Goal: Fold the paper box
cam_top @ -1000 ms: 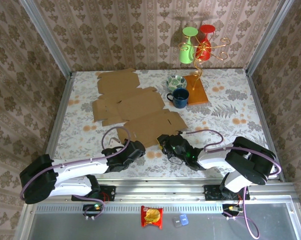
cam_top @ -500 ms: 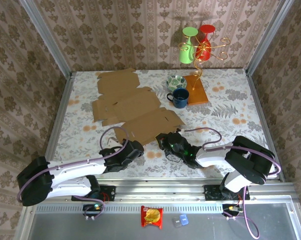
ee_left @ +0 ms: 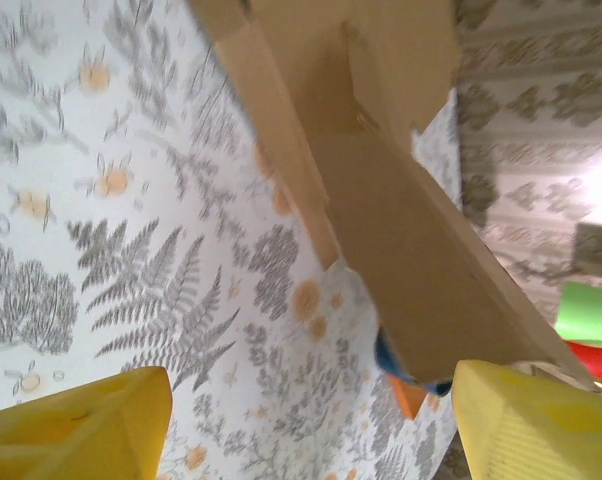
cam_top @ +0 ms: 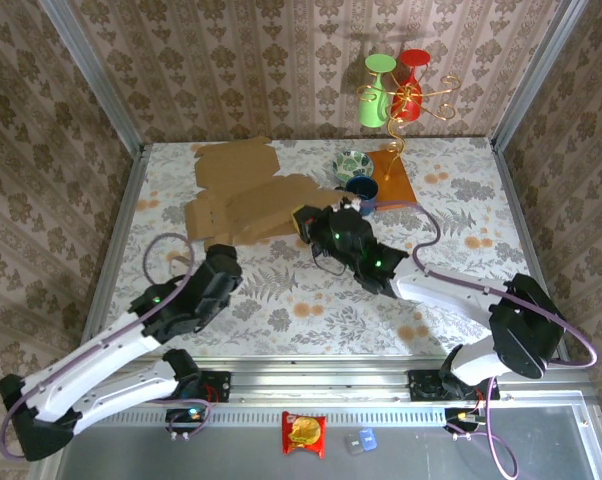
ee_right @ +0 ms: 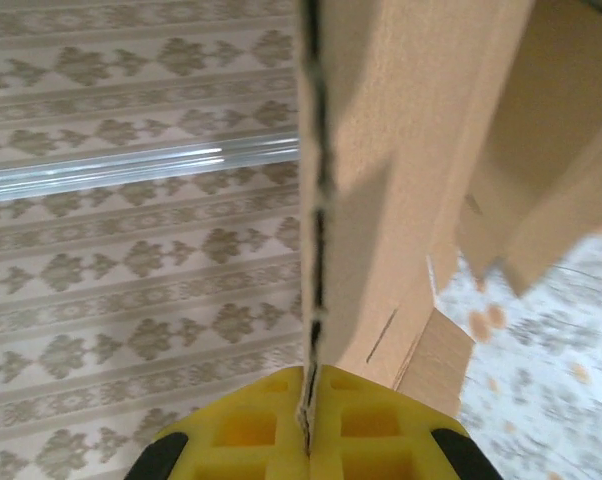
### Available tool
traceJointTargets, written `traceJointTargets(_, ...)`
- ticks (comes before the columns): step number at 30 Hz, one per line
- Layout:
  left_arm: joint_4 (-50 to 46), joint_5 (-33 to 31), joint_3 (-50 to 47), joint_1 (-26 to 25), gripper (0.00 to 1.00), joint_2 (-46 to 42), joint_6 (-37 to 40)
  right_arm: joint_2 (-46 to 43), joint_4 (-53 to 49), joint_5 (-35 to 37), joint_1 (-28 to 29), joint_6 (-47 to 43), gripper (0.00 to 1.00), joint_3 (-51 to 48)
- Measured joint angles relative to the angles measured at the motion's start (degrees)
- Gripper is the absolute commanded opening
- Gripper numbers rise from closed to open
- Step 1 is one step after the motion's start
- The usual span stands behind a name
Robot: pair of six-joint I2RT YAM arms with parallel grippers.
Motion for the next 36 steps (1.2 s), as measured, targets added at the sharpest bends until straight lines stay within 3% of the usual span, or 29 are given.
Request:
traceJointTargets(9,-9.33,-5.18,19.82,10.73,0.58,-2.62,29.77,2.86,-14.12,1.38,-0.33,-4.04,0.00,21.62)
traceJointTargets(16,-9.57,-2.75,26.45,17.55,0.53,-0.85,47.76,0.70,-37.83,11.93,5.27,-2.60,0.00,33.18)
traceJointTargets(20,-9.22,4.44,28.76,22.64,0.54,3.15,53.29,-0.17,-53.92,17.77,9.16,1.33,0.00,41.68)
traceJointTargets(24,-8.63,16.37,29.29,30.56,0.55,8.66,56.06,-0.20,-65.22,21.20,9.35,5.16,0.00,47.65)
traceJointTargets(28,-7.61,27.96,29.29,35.45,0.55,15.06,58.38,0.81,-68.32,19.76,2.16,7.91,0.00,46.80)
traceJointTargets(32,-6.56,36.50,29.29,36.13,0.53,21.05,61.46,3.04,-67.34,16.39,-6.29,8.96,0.00,41.40)
traceJointTargets(36,-2.56,42.42,27.23,36.17,0.44,23.65,64.48,3.52,-61.68,11.72,-12.39,8.90,0.00,32.68)
